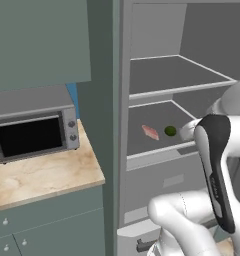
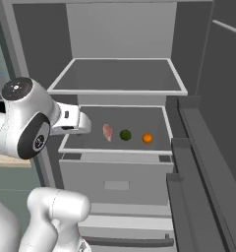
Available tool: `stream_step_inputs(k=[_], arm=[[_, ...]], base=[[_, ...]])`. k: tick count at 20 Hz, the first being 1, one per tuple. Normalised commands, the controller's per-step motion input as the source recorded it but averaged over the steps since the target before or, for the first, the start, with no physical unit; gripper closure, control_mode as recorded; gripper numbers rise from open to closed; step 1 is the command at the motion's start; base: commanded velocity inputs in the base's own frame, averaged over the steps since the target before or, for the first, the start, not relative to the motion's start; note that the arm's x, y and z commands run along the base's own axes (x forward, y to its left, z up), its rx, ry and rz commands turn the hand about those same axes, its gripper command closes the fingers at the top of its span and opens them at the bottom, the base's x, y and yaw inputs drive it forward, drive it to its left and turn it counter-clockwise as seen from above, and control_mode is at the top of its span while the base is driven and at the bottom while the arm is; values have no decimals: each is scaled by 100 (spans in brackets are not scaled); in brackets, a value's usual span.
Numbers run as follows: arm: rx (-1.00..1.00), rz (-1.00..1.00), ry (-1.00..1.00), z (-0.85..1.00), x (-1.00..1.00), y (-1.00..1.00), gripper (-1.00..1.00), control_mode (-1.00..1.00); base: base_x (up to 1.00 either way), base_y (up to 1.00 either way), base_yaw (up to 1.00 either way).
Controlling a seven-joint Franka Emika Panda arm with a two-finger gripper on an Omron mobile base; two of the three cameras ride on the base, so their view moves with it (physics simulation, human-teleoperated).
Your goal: Open the fridge, remove the tangerine, lime, and steak, and place them on any counter.
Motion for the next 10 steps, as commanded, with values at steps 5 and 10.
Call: stream_step_inputs(k=[5,10], arm=[[0,-5,10,-47,3,-9,-100,-100],[3,0,6,-41,20,0,-100,-100]], base=[[0,0,0],[0,0,0]])
